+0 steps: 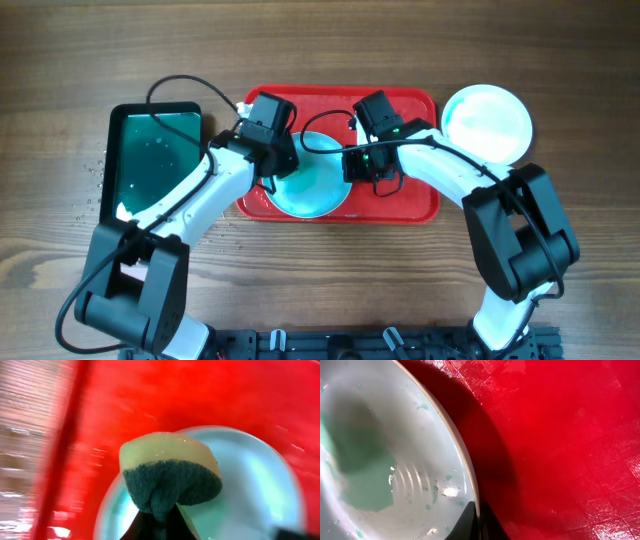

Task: Clean dirty plates on tray and stack at the side
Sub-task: 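Scrub the plate with the sponge while the right gripper holds it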

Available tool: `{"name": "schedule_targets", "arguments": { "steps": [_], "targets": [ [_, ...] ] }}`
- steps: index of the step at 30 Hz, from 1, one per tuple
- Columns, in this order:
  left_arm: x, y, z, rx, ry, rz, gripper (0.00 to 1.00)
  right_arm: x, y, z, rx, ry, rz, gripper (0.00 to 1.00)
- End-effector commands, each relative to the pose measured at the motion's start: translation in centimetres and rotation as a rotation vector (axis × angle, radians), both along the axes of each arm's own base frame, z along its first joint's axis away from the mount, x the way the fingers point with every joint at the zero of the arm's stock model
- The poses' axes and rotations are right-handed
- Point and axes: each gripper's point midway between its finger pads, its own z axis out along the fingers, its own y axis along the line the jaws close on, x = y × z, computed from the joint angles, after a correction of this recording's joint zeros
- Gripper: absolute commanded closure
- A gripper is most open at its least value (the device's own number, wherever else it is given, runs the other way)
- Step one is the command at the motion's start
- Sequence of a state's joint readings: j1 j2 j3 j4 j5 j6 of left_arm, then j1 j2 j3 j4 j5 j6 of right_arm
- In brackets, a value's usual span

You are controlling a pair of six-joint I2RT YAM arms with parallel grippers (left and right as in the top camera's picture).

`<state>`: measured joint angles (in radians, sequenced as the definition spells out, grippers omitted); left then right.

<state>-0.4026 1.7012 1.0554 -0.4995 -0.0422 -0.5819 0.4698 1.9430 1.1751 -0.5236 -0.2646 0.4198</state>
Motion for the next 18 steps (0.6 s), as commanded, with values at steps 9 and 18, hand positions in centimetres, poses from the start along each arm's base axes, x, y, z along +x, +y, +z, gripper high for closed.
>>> {"name": "schedule_targets", "arguments": {
  "steps": [9,18],
  "targets": [
    [-2.0,-2.1,-4.1,-0.092,0.16,-0.06,0.96,-0.4,-1.4,-1.6,-0.063,0.038,-0.044,0.96],
    [-1.9,6.9,-2.8,0.358,0.091,0.107,0.96,-0.3,-1.4,-1.5,-0.062,0.035,-0.043,0.96]
  ]
}}
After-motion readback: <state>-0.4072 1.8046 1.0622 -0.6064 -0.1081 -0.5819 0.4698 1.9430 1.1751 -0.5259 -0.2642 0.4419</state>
